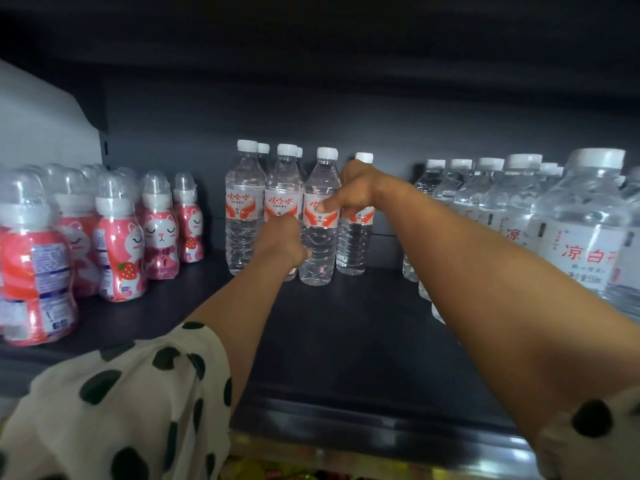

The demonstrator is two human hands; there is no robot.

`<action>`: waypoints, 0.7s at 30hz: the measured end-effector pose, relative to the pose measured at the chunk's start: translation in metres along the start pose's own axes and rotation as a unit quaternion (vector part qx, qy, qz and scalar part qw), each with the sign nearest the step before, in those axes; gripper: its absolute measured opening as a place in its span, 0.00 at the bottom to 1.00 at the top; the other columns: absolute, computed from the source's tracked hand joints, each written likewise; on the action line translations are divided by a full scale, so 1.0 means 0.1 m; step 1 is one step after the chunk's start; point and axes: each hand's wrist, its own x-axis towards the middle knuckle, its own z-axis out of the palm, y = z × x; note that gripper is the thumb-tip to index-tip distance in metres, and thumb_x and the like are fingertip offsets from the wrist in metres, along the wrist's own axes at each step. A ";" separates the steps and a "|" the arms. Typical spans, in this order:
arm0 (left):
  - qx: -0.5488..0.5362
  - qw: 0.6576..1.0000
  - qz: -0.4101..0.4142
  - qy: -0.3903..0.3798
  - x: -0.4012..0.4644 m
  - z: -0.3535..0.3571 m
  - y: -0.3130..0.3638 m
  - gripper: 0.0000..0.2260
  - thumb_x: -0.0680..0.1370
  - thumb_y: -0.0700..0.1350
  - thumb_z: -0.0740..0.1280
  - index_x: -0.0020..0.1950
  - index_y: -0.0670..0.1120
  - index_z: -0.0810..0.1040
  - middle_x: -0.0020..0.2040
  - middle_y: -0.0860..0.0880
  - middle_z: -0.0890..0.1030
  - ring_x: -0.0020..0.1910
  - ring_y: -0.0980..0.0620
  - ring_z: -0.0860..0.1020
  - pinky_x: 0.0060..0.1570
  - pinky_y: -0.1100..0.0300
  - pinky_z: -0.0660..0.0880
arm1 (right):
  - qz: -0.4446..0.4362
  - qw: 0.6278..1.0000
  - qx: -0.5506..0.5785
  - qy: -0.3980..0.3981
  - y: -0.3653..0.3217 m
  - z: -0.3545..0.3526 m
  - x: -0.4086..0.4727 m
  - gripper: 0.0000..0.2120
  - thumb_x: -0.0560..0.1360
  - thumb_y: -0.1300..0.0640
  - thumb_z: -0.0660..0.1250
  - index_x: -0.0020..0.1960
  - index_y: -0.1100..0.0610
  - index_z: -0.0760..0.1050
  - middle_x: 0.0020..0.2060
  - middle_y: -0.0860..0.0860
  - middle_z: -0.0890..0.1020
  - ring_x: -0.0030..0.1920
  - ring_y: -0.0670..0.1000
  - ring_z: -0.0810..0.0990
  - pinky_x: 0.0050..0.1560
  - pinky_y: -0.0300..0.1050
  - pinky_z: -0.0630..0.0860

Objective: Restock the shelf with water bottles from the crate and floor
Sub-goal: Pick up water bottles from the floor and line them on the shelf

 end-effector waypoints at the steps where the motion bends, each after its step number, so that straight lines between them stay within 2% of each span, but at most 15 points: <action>1: 0.001 1.000 0.001 0.001 0.00 0.00 -0.01 0.09 0.72 0.42 0.75 0.45 0.42 0.76 0.44 0.44 0.80 0.48 0.45 0.80 0.46 0.54 0.76 | 0.003 1.000 0.000 -0.008 -0.01 0.01 0.00 0.26 0.64 0.57 0.80 0.58 0.62 0.75 0.51 0.55 0.82 0.43 0.54 0.84 0.46 0.49 0.82; 3: 0.005 1.000 0.004 -0.001 0.00 0.01 -0.01 0.10 0.72 0.42 0.74 0.43 0.44 0.73 0.41 0.46 0.77 0.48 0.45 0.80 0.44 0.55 0.74 | 0.003 1.000 -0.013 -0.010 0.00 0.02 -0.01 0.28 0.64 0.57 0.80 0.59 0.62 0.74 0.52 0.55 0.81 0.43 0.54 0.84 0.44 0.47 0.83; 5: 0.005 1.000 0.006 -0.008 -0.01 -0.01 -0.02 0.11 0.71 0.42 0.75 0.42 0.44 0.73 0.40 0.47 0.76 0.47 0.46 0.80 0.43 0.56 0.73 | 0.001 0.999 -0.038 -0.006 0.01 0.01 -0.04 0.21 0.65 0.56 0.79 0.53 0.60 0.75 0.47 0.53 0.80 0.40 0.52 0.83 0.36 0.42 0.80; 7: 0.012 1.000 0.004 -0.021 -0.04 -0.07 0.00 0.10 0.71 0.42 0.75 0.41 0.43 0.74 0.39 0.47 0.76 0.46 0.46 0.79 0.42 0.57 0.73 | 0.006 0.998 -0.065 -0.001 0.01 -0.01 -0.11 0.16 0.66 0.56 0.78 0.47 0.57 0.74 0.43 0.52 0.79 0.38 0.51 0.81 0.34 0.40 0.77; 10: 0.025 0.999 0.009 -0.042 -0.14 -0.20 0.04 0.10 0.70 0.40 0.76 0.42 0.43 0.75 0.43 0.45 0.78 0.45 0.47 0.79 0.41 0.58 0.72 | 0.012 0.994 -0.110 -0.007 0.02 -0.03 -0.28 0.20 0.66 0.55 0.78 0.51 0.56 0.73 0.49 0.53 0.80 0.41 0.51 0.80 0.38 0.43 0.77; 12: 0.049 0.997 0.022 -0.059 -0.24 -0.28 0.08 0.12 0.69 0.40 0.77 0.40 0.44 0.73 0.41 0.46 0.77 0.43 0.48 0.77 0.40 0.58 0.72 | 0.009 0.988 -0.155 -0.024 0.01 -0.04 -0.47 0.21 0.67 0.56 0.77 0.57 0.56 0.73 0.52 0.52 0.78 0.44 0.52 0.78 0.38 0.40 0.73; 15: 0.089 0.992 0.046 -0.080 -0.45 -0.39 0.15 0.15 0.68 0.41 0.77 0.36 0.45 0.69 0.36 0.49 0.73 0.37 0.50 0.74 0.37 0.58 0.69 | -0.003 0.970 -0.239 -0.034 0.00 -0.01 -0.79 0.28 0.68 0.54 0.76 0.65 0.57 0.72 0.59 0.52 0.76 0.59 0.55 0.76 0.50 0.40 0.70; 18: 0.120 0.986 0.075 -0.084 -0.71 -0.50 0.24 0.12 0.69 0.43 0.76 0.45 0.43 0.75 0.38 0.48 0.74 0.36 0.52 0.73 0.36 0.58 0.70 | -0.013 0.959 -0.281 -0.040 0.02 0.07 -1.11 0.27 0.66 0.54 0.77 0.62 0.55 0.72 0.55 0.52 0.77 0.58 0.55 0.77 0.49 0.40 0.70; 21: 0.144 0.983 0.080 -0.085 -1.05 -0.64 0.36 0.17 0.68 0.45 0.77 0.53 0.43 0.77 0.46 0.46 0.78 0.46 0.47 0.77 0.47 0.53 0.77 | -0.028 0.958 -0.285 -0.027 0.03 0.10 -1.45 0.28 0.66 0.55 0.76 0.64 0.55 0.70 0.59 0.53 0.77 0.56 0.55 0.77 0.48 0.41 0.71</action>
